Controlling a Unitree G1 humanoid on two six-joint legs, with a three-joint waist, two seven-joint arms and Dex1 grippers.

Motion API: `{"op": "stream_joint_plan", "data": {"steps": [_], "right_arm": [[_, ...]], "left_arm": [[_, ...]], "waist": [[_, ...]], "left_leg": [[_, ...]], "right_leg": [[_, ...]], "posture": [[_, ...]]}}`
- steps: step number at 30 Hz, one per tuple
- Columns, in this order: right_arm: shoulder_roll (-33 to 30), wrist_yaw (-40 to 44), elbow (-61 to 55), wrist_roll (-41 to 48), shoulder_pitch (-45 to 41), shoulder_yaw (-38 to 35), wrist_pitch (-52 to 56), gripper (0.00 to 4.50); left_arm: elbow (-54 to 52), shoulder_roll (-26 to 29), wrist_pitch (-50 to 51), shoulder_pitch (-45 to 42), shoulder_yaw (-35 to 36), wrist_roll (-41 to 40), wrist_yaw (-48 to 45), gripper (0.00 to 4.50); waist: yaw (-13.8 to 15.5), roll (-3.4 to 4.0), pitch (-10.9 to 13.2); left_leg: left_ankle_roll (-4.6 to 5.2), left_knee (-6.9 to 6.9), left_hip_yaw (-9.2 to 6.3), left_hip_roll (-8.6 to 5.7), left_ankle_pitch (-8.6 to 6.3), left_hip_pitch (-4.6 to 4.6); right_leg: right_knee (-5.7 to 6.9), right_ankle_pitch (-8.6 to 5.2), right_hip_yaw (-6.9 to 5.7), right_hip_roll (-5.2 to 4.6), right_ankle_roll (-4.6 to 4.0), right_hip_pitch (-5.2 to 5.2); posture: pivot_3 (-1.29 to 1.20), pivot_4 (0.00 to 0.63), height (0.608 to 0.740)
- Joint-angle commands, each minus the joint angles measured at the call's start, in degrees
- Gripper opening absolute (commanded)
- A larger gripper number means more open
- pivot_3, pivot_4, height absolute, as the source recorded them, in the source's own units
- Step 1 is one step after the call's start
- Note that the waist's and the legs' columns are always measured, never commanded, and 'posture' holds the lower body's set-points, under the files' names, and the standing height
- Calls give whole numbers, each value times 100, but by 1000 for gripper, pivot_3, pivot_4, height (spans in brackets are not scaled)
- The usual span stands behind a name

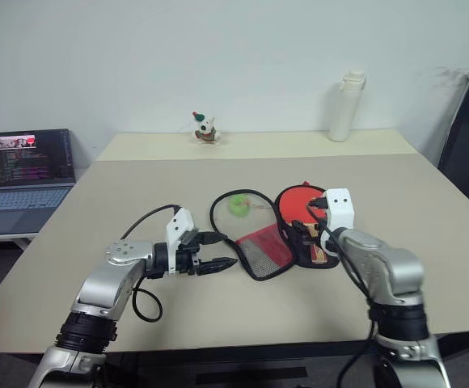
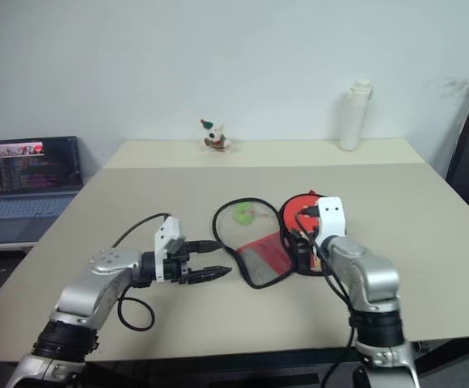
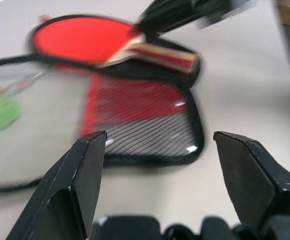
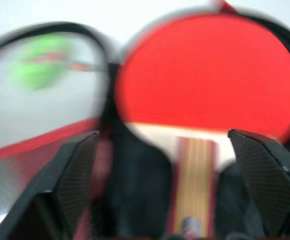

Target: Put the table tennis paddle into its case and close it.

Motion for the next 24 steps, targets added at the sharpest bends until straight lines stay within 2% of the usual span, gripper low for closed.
{"op": "stream_joint_plan", "data": {"steps": [1,5,9,10,17,24], "right_arm": [[-556,652,-914,593,124,-233,465,4500],[-996,980,-1286,932,324,-460,662,4500],[-1150,1108,-1474,1071,487,-466,597,4500],[-1168,1110,-1501,1067,523,-461,558,4500],[-1167,1064,-1521,1103,612,-490,477,4500],[-1262,1080,-1579,1134,753,-533,341,4500]], "left_arm": [[482,157,-329,-218,155,356,267,3145],[1172,139,-656,-442,29,751,400,1671],[2123,-122,-970,-835,-232,1225,646,187],[2427,-216,-1092,-960,-296,1364,762,40],[4005,-867,-1743,-1687,-297,1664,1159,40],[4917,-1582,-2236,-2354,-166,1650,1177,40]], "waist": [[4,-1,-1],[9,-3,-1],[15,-5,0],[17,-5,-1],[46,-12,-3],[125,-15,-4]], "left_leg": [[0,1,-1,0,0,1],[0,1,-3,-1,0,2],[0,1,0,-2,0,2],[0,1,0,-2,0,2],[0,7,-1,-8,0,2],[0,12,-5,-28,0,2]], "right_leg": [[0,0,-2,0,0,1],[-2,0,-5,0,0,5],[-3,0,-7,0,0,4],[-2,0,-8,0,0,4],[-1,1,-11,-3,2,10],[-3,1,-16,-21,4,19]], "posture": [[0,150,740],[0,150,740],[0,150,740],[0,150,740],[0,150,740],[0,150,740]]}}
